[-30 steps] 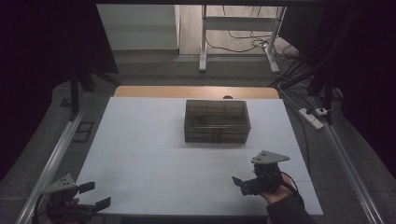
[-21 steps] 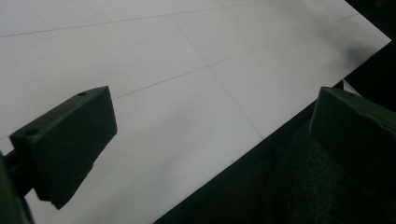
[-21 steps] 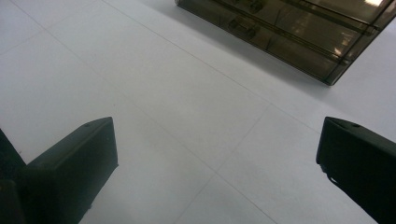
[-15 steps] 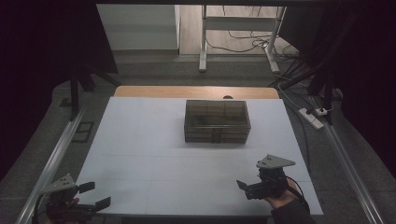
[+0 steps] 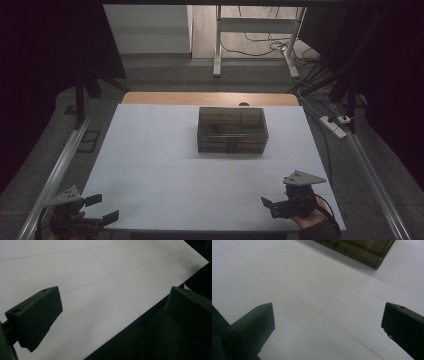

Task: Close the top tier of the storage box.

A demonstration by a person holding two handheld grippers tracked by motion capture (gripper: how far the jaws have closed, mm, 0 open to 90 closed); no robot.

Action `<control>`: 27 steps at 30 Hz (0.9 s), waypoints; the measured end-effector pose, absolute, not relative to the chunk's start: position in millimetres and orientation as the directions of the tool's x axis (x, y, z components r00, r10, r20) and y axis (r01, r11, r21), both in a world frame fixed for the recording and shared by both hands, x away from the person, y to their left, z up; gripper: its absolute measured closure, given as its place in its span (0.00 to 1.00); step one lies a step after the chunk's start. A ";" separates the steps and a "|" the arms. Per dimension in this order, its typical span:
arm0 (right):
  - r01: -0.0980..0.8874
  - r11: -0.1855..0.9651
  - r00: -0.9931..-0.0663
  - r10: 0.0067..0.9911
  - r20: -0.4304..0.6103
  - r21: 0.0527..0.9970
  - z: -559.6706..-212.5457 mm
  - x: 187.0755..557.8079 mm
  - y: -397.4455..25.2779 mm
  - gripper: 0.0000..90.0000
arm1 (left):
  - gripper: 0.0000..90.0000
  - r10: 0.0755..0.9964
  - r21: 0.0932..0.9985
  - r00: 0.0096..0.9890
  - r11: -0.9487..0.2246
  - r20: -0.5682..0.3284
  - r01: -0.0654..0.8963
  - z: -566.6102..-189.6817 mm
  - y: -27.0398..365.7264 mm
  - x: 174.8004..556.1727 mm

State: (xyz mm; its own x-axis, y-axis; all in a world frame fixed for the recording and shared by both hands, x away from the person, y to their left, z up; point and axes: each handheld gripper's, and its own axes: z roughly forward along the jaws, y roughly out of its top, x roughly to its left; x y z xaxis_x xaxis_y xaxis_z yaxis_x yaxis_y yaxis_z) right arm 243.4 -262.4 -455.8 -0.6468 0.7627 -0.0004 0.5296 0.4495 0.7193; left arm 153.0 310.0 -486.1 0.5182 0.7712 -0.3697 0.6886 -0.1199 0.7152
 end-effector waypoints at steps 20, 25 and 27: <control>0.558 0.399 -0.590 0.808 0.009 0.728 -454.8 229.3 -293.2 0.00 | 0.00 0.770 0.719 0.521 -0.118 -0.370 0.685 -485.8 310.2 153.4; 0.565 0.378 -0.573 0.819 0.019 0.733 -454.3 227.0 -299.9 0.00 | 0.00 0.770 0.719 0.520 -0.118 -0.369 0.685 -485.7 309.9 153.6; 0.567 0.374 -0.567 0.823 0.019 0.734 -453.9 226.0 -302.2 0.00 | 0.00 0.771 0.719 0.520 -0.119 -0.368 0.685 -485.7 309.8 153.5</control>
